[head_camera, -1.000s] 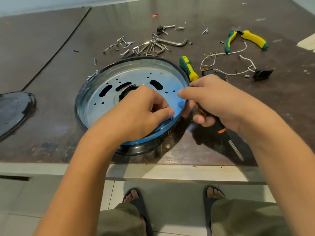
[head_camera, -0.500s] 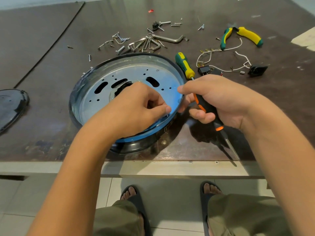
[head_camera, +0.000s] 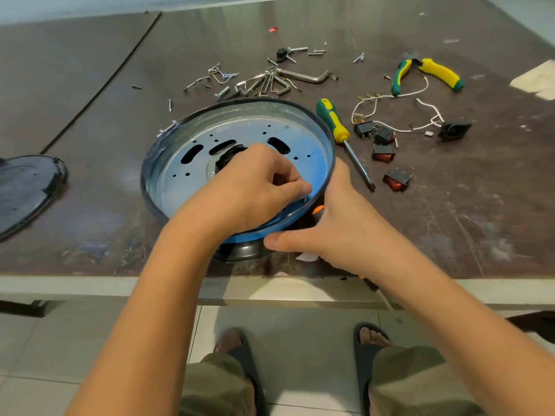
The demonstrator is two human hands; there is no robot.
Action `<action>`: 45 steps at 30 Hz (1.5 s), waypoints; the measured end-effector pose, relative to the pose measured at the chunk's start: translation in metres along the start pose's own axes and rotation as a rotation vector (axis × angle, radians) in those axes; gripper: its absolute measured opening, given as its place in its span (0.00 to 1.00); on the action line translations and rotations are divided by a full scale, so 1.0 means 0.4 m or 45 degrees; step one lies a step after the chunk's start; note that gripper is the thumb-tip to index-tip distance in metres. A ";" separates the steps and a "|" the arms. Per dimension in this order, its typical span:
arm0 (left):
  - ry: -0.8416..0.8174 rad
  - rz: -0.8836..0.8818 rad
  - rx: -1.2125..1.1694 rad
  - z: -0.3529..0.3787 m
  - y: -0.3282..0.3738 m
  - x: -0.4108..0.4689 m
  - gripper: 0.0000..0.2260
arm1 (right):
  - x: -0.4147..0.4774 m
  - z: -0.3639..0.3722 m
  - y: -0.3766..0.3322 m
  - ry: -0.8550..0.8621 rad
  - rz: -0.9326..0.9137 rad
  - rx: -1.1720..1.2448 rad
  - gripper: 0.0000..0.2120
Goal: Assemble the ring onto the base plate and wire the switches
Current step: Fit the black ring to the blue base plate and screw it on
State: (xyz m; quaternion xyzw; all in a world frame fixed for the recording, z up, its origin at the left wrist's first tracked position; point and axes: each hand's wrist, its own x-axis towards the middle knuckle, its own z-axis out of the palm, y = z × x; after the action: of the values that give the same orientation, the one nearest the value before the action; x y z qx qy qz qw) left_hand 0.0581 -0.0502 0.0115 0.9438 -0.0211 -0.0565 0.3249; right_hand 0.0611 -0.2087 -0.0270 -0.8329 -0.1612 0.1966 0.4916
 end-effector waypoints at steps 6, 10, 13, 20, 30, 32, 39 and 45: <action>-0.026 0.027 -0.006 -0.007 -0.003 0.000 0.07 | 0.001 0.020 0.010 0.072 0.012 0.145 0.43; -0.022 0.027 0.001 -0.012 -0.005 0.003 0.07 | -0.004 0.013 0.011 0.088 -0.018 0.100 0.41; -0.005 0.024 -0.029 -0.018 -0.011 0.001 0.06 | -0.011 0.019 0.013 0.116 -0.036 0.119 0.40; -0.014 -0.005 0.013 -0.009 -0.010 0.009 0.06 | -0.006 0.021 0.012 0.104 -0.018 0.205 0.42; -0.049 -0.021 0.171 -0.016 -0.010 0.013 0.16 | -0.019 0.029 0.011 0.123 -0.058 0.302 0.43; -0.050 -0.006 0.187 -0.016 -0.012 0.015 0.16 | -0.022 0.031 0.012 0.128 -0.073 0.322 0.43; -0.068 -0.023 0.112 -0.019 -0.023 0.022 0.16 | -0.024 0.043 0.011 0.134 -0.069 0.363 0.42; -0.035 -0.011 0.099 -0.014 -0.021 0.022 0.16 | -0.023 0.037 0.008 0.104 -0.062 0.308 0.40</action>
State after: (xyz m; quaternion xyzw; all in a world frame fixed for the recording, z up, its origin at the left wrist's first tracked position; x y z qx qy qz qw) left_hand 0.0675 -0.0410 0.0099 0.9550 -0.0239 -0.0700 0.2872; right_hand 0.0460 -0.2032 -0.0348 -0.7707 -0.1364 0.1683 0.5992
